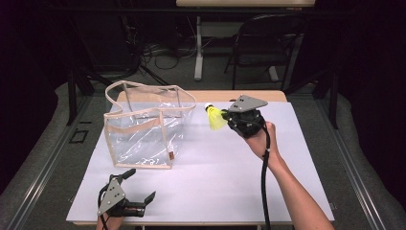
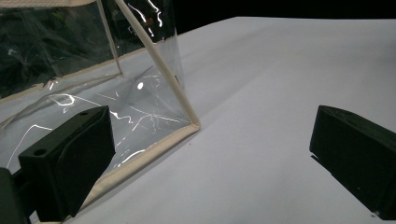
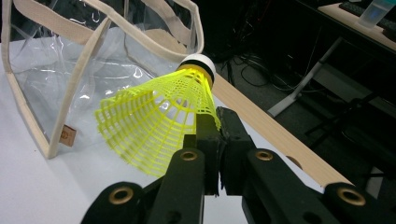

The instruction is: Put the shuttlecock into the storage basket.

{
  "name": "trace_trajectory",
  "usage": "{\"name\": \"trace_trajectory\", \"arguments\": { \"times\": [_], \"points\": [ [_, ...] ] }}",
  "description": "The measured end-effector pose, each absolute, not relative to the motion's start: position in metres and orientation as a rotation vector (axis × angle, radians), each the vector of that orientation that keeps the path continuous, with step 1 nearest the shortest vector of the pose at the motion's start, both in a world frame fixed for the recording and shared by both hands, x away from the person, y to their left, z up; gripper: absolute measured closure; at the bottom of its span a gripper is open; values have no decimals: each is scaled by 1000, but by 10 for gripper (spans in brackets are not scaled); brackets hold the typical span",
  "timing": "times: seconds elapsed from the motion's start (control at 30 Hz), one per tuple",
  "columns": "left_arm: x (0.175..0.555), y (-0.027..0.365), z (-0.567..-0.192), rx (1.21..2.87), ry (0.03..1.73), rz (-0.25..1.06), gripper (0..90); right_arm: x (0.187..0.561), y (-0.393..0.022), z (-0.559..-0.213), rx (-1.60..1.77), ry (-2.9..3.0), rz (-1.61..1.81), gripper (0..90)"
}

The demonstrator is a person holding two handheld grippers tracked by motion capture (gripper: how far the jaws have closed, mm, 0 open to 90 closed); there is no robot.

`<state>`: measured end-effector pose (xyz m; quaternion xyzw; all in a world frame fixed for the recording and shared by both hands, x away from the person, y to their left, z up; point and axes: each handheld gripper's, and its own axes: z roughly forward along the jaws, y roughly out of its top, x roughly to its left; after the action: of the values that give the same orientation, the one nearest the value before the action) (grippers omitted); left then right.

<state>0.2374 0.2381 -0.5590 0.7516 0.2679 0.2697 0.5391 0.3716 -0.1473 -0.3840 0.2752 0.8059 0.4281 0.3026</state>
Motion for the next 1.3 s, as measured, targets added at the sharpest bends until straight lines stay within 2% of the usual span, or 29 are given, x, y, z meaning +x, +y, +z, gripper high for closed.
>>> {"name": "trace_trajectory", "arguments": {
  "times": [1.3],
  "points": [
    [237, 238, -559, 1785, 634, 651, 1, 395, -121, -363, 710, 2141, 1158, 885]
  ]
}}
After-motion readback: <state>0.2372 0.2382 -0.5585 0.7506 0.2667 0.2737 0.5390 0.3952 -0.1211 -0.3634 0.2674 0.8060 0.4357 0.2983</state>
